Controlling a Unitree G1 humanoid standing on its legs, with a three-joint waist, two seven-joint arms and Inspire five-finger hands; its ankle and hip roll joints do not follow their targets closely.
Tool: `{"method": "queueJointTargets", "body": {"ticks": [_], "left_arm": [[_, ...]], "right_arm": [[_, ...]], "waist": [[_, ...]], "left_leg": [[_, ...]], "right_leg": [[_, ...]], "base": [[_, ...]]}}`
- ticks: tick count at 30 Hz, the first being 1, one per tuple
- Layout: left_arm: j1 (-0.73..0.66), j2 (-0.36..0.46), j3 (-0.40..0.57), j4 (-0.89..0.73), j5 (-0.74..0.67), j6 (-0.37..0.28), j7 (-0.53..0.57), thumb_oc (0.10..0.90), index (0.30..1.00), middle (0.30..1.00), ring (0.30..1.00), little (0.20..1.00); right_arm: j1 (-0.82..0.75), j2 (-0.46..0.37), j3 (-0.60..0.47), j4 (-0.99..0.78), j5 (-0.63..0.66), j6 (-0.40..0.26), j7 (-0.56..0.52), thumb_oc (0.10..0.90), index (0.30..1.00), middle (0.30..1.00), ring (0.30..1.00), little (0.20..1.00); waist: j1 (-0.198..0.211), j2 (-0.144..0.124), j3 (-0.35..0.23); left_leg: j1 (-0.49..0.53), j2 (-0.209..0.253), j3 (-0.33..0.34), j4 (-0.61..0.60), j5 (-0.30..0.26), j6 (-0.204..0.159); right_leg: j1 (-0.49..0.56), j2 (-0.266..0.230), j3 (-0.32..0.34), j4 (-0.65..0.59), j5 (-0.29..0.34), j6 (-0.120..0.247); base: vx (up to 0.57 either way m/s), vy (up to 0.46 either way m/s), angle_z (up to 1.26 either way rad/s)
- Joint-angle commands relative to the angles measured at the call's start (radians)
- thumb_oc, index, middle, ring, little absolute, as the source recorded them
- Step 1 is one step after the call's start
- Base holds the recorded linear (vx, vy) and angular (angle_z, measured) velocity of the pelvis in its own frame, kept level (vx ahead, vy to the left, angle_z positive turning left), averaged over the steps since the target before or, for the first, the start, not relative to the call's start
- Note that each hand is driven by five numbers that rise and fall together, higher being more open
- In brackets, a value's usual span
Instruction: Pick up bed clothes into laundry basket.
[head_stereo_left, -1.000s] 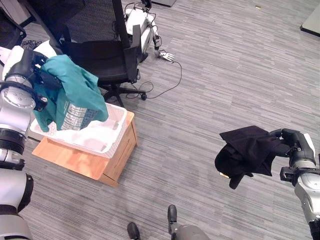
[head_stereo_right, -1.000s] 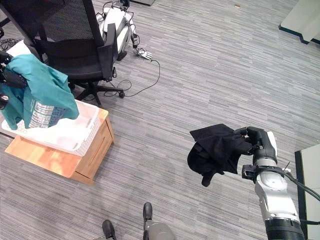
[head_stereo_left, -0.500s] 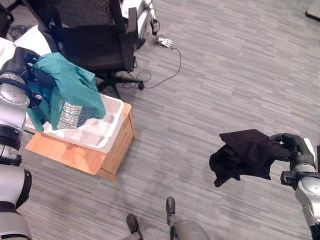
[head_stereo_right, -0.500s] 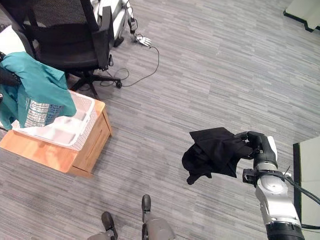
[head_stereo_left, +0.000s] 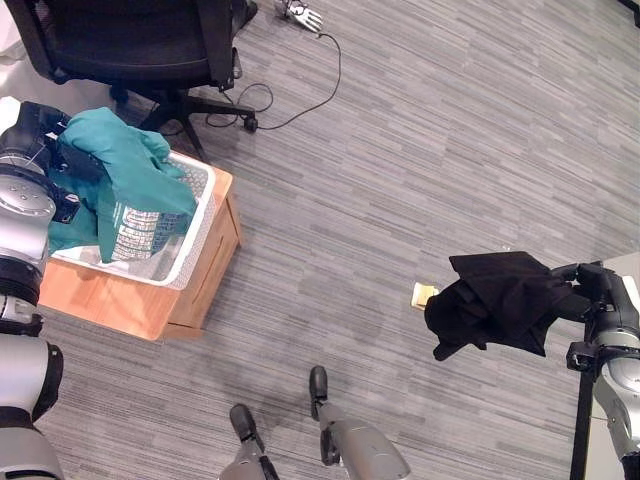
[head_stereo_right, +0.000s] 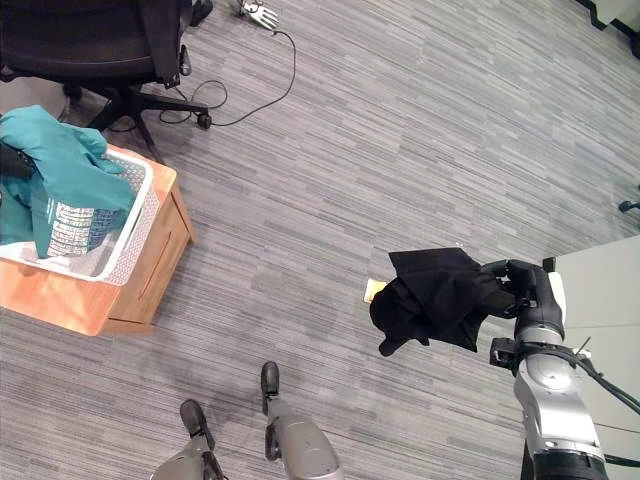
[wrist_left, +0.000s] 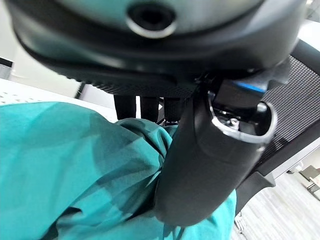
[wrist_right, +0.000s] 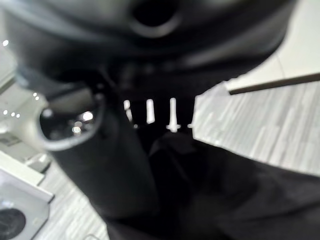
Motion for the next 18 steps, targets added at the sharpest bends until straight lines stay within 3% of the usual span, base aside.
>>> {"method": "queueJointTargets", "body": {"ticks": [1,9,10,18], "left_arm": [[-0.096,0.033,0.065,0.002,-0.015,-0.055,0.1,0.4,0.3,0.3,0.3,0.3],[-0.1,0.031,0.061,-0.02,0.003,-0.055,0.102,0.4,0.3,0.3,0.3,0.3],[-0.109,0.025,0.059,-0.009,0.013,-0.047,0.115,0.8,0.9,0.9,0.9,0.9],[-0.104,0.033,0.081,-0.046,-0.024,-0.058,0.126,0.8,0.9,0.9,0.9,0.9]], "right_arm": [[-0.023,-0.053,-0.163,-0.065,-0.015,-0.099,-0.074,0.4,0.3,0.3,0.3,0.3],[-0.037,-0.06,-0.153,-0.059,-0.023,-0.094,-0.067,0.4,0.3,0.3,0.3,0.3],[-0.04,-0.062,-0.144,-0.057,-0.025,-0.095,-0.066,0.4,0.3,0.3,0.3,0.3],[-0.037,-0.064,-0.154,-0.054,-0.02,-0.091,-0.063,0.4,0.3,0.3,0.3,0.3]], "waist": [[0.003,0.03,-0.059],[0.004,0.043,-0.06],[0.003,0.047,-0.062],[0.007,0.058,-0.07]], "left_leg": [[-0.007,0.005,0.008,-0.001,-0.02,-0.01],[0.0,0.002,0.007,-0.001,-0.024,-0.009],[0.005,0.0,0.009,-0.001,-0.025,-0.009],[0.021,-0.001,0.009,-0.001,-0.03,-0.009]], "right_leg": [[0.044,-0.032,0.007,0.002,-0.031,0.17],[0.047,-0.033,0.008,0.002,-0.032,0.17],[0.051,-0.033,0.011,0.002,-0.032,0.17],[0.063,-0.034,0.012,0.002,-0.034,0.172]], "base": [[-0.02,0.039,-0.04],[0.0,0.0,0.0],[-0.01,0.011,0.04],[0.0,0.003,0.01]]}}
